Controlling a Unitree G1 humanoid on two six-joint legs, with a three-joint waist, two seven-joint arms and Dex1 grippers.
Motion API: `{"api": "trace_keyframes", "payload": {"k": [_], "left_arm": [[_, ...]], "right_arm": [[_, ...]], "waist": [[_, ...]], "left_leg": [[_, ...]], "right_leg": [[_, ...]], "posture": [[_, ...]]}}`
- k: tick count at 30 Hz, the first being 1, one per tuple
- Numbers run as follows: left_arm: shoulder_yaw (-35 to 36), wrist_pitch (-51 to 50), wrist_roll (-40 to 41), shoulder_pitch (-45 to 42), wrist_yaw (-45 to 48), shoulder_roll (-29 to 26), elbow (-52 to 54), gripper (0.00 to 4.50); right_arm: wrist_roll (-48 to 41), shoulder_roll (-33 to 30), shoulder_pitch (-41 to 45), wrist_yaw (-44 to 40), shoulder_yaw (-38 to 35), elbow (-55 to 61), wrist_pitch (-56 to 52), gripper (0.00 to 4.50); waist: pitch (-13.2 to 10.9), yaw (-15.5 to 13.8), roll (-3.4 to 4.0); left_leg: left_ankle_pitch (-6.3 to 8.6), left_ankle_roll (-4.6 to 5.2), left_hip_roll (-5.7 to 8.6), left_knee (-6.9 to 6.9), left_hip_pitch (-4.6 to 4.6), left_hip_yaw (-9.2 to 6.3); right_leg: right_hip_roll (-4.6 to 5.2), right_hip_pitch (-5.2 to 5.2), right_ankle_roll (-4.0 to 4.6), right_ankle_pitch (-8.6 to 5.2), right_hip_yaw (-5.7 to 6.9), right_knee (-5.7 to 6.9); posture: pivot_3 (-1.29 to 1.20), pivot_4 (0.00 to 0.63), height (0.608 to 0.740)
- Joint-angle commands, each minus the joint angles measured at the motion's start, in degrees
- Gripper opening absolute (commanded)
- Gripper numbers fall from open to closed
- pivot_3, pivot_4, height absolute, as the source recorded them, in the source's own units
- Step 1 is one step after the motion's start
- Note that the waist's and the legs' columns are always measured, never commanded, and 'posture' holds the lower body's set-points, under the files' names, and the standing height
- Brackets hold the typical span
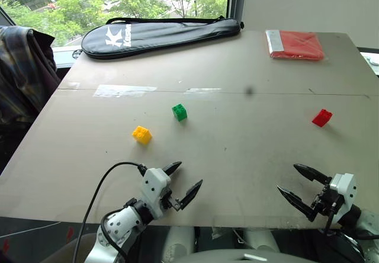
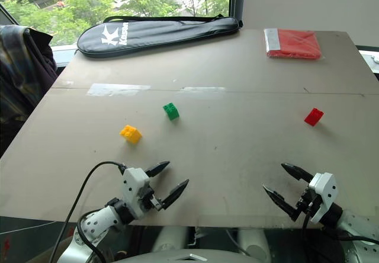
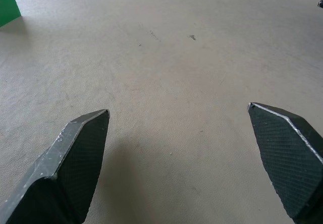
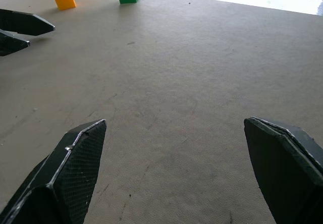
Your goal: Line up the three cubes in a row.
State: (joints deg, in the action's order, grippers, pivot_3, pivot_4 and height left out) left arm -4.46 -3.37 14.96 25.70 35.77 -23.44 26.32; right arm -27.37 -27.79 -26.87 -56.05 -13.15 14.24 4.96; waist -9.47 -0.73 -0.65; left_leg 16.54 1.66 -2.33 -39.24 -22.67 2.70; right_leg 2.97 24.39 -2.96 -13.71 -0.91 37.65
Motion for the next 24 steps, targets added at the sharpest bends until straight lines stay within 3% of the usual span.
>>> {"api": "trace_keyframes", "payload": {"k": [1,24], "left_arm": [[-0.11,0.27,0.05,-0.49,0.15,-0.73,2.82,4.49],[1.11,-12.15,4.47,-4.10,-1.78,-3.83,12.28,4.49]], "right_arm": [[-0.17,-0.02,-0.55,0.89,0.29,2.43,-0.41,4.50],[0.86,0.41,-0.55,2.08,1.40,0.44,1.54,4.50]], "waist": [[0.00,0.00,0.00],[0.03,0.01,-0.02]], "left_leg": [[0.00,0.00,0.00,0.00,0.00,0.00],[0.00,0.00,0.02,-0.11,0.02,-0.01]], "right_leg": [[0.00,0.00,0.00,0.00,0.00,0.00],[-0.10,-0.02,0.03,0.03,-0.02,0.10]], "posture": [[0.00,0.150,0.708],[0.00,0.150,0.708]]}}
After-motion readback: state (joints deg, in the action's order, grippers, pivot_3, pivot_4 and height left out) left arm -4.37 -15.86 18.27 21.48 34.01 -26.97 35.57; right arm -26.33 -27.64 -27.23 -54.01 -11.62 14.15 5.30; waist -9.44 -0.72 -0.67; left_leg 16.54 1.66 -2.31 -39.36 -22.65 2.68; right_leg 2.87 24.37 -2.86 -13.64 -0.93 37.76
